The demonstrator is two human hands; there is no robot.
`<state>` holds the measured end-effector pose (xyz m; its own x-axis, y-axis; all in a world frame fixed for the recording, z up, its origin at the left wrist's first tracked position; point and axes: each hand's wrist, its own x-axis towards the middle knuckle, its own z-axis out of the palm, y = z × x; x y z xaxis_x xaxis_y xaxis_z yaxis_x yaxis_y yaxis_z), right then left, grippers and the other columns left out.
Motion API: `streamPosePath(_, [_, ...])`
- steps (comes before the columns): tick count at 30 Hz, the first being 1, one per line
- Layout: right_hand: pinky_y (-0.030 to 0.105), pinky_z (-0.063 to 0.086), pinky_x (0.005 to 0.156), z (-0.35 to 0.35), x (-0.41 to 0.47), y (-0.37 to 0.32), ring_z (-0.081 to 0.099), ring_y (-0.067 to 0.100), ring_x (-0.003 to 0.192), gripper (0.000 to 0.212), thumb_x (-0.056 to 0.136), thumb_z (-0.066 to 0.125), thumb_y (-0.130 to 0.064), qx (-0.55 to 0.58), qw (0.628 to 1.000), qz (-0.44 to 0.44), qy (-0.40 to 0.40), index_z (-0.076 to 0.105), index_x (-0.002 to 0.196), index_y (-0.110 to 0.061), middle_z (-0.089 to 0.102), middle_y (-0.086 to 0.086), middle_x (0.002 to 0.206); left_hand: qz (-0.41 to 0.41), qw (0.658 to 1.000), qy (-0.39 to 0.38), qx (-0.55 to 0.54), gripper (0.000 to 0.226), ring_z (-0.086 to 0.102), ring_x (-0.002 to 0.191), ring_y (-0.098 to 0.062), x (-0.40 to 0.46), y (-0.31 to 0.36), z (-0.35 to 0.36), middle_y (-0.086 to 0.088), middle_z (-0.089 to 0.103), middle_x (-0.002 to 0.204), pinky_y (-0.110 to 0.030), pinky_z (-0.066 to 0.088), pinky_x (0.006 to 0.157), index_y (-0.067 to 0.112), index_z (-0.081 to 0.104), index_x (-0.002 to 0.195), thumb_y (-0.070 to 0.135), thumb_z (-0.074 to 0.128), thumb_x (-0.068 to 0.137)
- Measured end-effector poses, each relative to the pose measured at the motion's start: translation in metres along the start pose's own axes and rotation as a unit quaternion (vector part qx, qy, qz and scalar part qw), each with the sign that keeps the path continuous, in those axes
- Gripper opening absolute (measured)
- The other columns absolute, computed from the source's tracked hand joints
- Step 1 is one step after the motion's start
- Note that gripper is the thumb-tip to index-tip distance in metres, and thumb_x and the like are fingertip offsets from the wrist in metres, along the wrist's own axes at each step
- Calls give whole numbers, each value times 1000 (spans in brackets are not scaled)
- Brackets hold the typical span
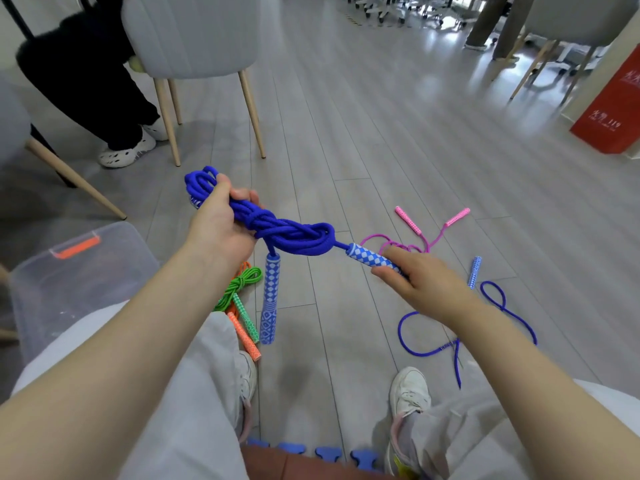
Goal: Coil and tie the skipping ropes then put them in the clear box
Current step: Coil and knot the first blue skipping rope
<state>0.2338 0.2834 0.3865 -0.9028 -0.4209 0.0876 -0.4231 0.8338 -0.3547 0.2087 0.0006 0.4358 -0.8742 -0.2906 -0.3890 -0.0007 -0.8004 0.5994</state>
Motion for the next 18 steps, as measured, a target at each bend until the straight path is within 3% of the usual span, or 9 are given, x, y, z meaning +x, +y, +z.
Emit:
streamPosePath(3, [44, 46, 56, 2, -4, 11, 52, 20, 58, 58, 86, 25, -76, 39, 999, 9, -5, 49, 83, -23, 52, 1, 62, 5, 998, -51, -25, 30, 47, 56, -8, -1, -4, 1, 9, 43, 48, -25, 49, 72, 20, 46, 76, 36, 46, 101])
streamPosePath(6, [46, 48, 59, 1, -4, 11, 54, 21, 59, 49, 91, 34, -67, 95, 995, 35, -25, 51, 83, -22, 55, 3, 64, 43, 990, -130, 33, 27, 50, 64, -9, -4, -8, 5, 8, 44, 59, -24, 51, 69, 20, 45, 77, 34, 50, 100])
streamPosePath(9, [43, 50, 63, 1, 0, 2, 52, 12, 57, 35, 95, 42, -55, 137, 987, 56, -67, 52, 83, -23, 61, 3, 68, 53, 987, -142, 62, 26, 49, 62, -10, -4, -10, 10, 7, 44, 60, -22, 50, 65, 20, 46, 77, 32, 51, 99])
streamPosePath(12, [34, 48, 63, 5, 10, -4, 52, 4, 58, 27, 95, 47, -54, 143, 983, 74, -86, 55, 84, -31, 65, -5, 74, 45, 989, -125, 67, 20, 47, 61, -10, -2, -11, 18, 5, 45, 60, -22, 50, 65, 19, 48, 83, 30, 55, 98])
streamPosePath(14, [31, 49, 73, 7, 18, -6, 57, 3, 72, 13, 95, 51, -48, 135, 980, 93, -112, 57, 97, -36, 66, -12, 89, 38, 991, -113, 68, 18, 47, 60, -10, 0, -14, 21, 4, 46, 59, -23, 49, 64, 19, 49, 85, 30, 58, 97])
streamPosePath(16, [33, 50, 93, 1, 26, -8, 59, 7, 104, 37, 93, 57, -33, 163, 970, 108, -141, 47, 129, -35, 60, -10, 121, 27, 992, -102, 67, 17, 48, 57, -9, 3, -19, 24, 5, 46, 58, -22, 48, 63, 20, 50, 87, 31, 59, 96])
streamPosePath(18, [37, 45, 105, -13, 32, -14, 51, 12, 124, 59, 91, 57, -21, 226, 961, 117, -114, 33, 144, -34, 50, -8, 137, 12, 993, -93, 71, 15, 51, 55, -8, 2, -24, 27, 5, 47, 58, -22, 48, 61, 20, 52, 89, 31, 60, 95])
